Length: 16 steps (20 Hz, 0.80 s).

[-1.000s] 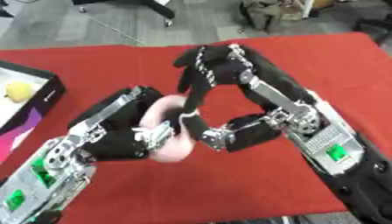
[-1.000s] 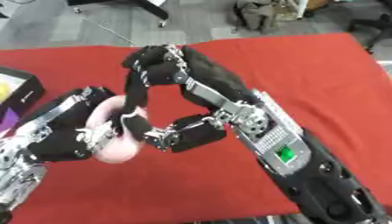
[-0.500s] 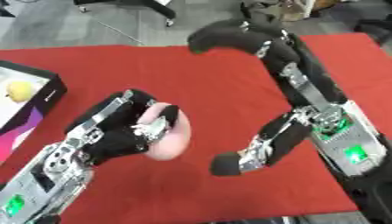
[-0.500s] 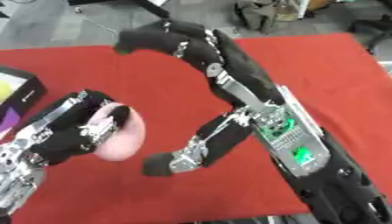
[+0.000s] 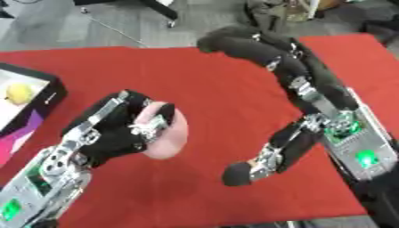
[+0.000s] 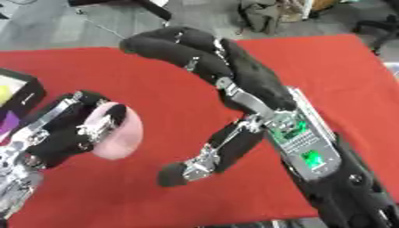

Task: Pick up the objects with one hand, pass them to the other hand, and then place them into the box on the other side of the table.

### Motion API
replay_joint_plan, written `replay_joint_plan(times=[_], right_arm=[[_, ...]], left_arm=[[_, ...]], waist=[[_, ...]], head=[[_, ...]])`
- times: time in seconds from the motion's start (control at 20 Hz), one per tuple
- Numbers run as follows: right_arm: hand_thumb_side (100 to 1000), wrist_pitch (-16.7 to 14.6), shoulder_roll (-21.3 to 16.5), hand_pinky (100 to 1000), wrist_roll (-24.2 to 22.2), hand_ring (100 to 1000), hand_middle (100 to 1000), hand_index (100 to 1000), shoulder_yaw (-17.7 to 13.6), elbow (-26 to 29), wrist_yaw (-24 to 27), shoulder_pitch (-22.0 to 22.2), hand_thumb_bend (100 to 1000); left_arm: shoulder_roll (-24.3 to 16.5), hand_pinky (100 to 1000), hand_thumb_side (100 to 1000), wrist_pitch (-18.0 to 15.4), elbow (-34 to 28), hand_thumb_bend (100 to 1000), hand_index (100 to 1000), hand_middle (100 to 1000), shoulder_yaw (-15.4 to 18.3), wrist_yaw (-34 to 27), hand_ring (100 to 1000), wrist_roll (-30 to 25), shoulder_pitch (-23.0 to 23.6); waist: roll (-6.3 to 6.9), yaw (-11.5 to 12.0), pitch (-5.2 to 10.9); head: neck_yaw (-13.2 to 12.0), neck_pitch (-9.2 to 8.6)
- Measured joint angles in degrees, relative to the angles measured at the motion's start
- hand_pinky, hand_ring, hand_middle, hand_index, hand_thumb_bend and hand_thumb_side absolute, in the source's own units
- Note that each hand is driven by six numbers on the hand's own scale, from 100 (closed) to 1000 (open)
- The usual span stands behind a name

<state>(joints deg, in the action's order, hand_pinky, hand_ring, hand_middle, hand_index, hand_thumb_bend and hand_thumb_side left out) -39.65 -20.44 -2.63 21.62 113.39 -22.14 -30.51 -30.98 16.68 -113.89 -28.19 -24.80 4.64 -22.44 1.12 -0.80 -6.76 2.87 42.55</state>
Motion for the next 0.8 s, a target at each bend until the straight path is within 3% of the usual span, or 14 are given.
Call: replay_joint_plan(times=[0.15,0.3,0.5,0.55,0.7,0.75,0.8], right_arm=[[407,0.7,-0.1,849,1.6,830,857,997,-0.5,0.0,-0.4,0.8,529],[410,1.1,-0.3,851,2.5,827,857,997,-0.7,0.0,-1.1,1.5,517],[419,1.5,-0.7,855,3.0,825,855,997,-0.9,0.0,-2.0,2.4,506],[421,1.6,-0.7,855,3.1,825,855,997,-0.9,0.0,-2.2,2.6,505],[427,1.6,-1.1,856,3.1,825,855,997,-1.1,0.0,-2.6,3.0,499],[430,1.6,-1.1,857,3.1,825,855,997,-1.1,0.0,-2.7,3.2,497],[432,1.6,-1.1,859,3.1,824,854,997,-1.1,0.0,-2.8,3.3,494]], left_arm=[[-4.0,688,186,1.6,0.8,100,183,110,4.8,1.9,319,5.9,1.8],[-8.3,675,157,5.1,5.4,100,177,106,10.2,4.4,321,15.0,3.1],[-12.6,649,103,11.2,15.7,100,170,100,15.4,8.0,322,26.6,3.0],[-13.4,646,100,12.7,18.7,100,170,100,16.3,9.3,322,28.9,2.6],[-14.7,651,100,12.1,28.5,100,185,128,18.6,12.8,346,29.9,0.6],[-15.0,678,100,11.9,31.8,100,231,187,19.1,14.1,394,30.1,-0.2],[-15.0,741,100,11.9,35.2,173,388,319,19.5,15.4,505,30.1,-0.9]], waist=[[0.47,-0.1,0.23],[0.78,-0.6,0.48],[0.97,-1.1,0.55],[0.93,-1.2,0.63],[0.89,-1.7,0.71],[0.87,-2.0,0.71],[0.85,-2.3,0.71]], head=[[-2.5,-1.13],[-9.3,-3.24],[-18.0,-6.09],[-19.3,-6.61],[-21.6,-7.76],[-22.0,-8.04],[-22.3,-8.31]])
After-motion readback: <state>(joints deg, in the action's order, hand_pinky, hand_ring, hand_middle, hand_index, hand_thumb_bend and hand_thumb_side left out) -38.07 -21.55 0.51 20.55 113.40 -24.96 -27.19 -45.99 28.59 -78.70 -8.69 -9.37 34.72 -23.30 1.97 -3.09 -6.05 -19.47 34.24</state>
